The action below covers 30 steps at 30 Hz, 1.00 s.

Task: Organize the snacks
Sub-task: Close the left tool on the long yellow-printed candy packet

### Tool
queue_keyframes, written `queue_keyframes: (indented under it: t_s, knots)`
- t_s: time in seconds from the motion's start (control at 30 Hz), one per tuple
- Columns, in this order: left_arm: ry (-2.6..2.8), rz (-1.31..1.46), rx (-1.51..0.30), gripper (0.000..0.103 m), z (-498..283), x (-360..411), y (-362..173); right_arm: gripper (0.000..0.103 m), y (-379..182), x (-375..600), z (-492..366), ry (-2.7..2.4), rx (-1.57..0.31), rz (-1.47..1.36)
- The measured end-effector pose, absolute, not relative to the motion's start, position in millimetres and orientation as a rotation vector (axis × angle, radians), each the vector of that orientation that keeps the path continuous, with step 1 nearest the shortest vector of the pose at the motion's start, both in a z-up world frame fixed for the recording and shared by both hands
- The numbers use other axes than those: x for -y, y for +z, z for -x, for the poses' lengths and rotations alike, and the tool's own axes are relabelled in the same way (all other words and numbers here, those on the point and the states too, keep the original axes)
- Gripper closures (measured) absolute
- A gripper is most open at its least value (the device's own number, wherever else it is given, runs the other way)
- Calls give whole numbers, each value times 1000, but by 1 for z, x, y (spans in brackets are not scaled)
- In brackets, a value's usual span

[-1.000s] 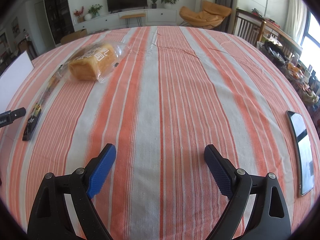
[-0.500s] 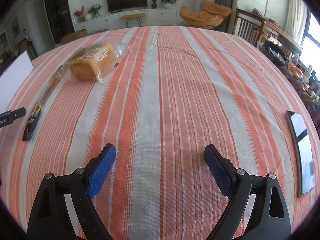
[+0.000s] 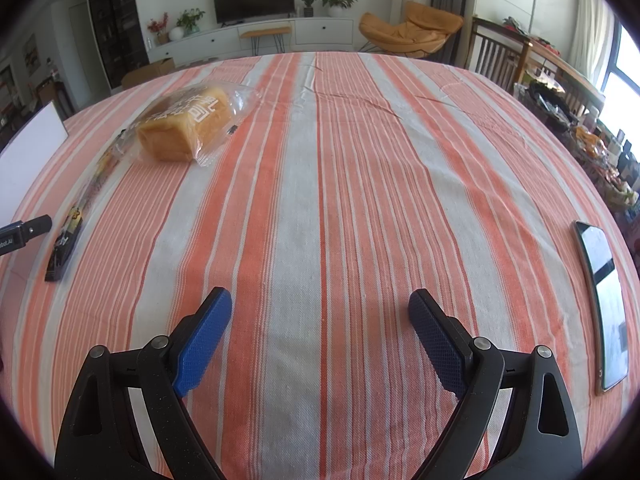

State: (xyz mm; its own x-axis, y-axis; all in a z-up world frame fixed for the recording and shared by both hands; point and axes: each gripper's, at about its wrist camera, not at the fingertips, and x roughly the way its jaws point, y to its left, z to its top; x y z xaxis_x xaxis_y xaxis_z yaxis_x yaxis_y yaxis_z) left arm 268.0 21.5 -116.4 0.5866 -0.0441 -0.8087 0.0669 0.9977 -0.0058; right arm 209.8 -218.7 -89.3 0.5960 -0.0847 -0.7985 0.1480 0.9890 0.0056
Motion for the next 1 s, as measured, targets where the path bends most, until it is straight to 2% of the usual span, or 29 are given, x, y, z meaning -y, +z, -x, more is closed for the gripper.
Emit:
queue_keyframes:
  t_s: [0.2, 0.33, 0.37, 0.47, 0.57, 0.7, 0.73, 0.8, 0.83, 0.9, 1.0]
  knots:
    - [-59, -22, -943, 0, -268, -22, -117, 10, -89, 219, -210, -135, -923, -74]
    - [-101, 24, -1064, 2, -275, -17, -105, 9, -90, 218, -211, -132, -925, -73]
    - [-141, 78, -1046, 6, -274, -16, -96, 9, -90, 217, -211, -131, -925, -72]
    - [-262, 153, -980, 6, -276, 8, -68, 9, -90, 217, -212, -131, -926, -72]
    - [-326, 17, -993, 5, -290, 58, -63, 7, -91, 215, -215, -128, -927, -73]
    - [-209, -197, -1017, 7, -310, 108, -86, 7, -91, 215, -215, -127, -927, -73]
    - [-184, -207, -1022, 10, -313, 111, -91, 7, -91, 215, -215, -127, -927, -74]
    - [-147, -194, -1037, 40, -316, 108, -100, 7, -91, 215, -215, -127, -927, -73]
    - [-177, -132, -1025, 48, -314, 101, -100, 7, -91, 214, -215, -127, -927, -73]
    - [-173, -87, -1021, 76, -309, 88, -100, 7, -91, 214, -215, -127, -928, -73]
    - [-159, -77, -1013, 79, -297, 61, -97, 7, -91, 215, -215, -127, -927, -73]
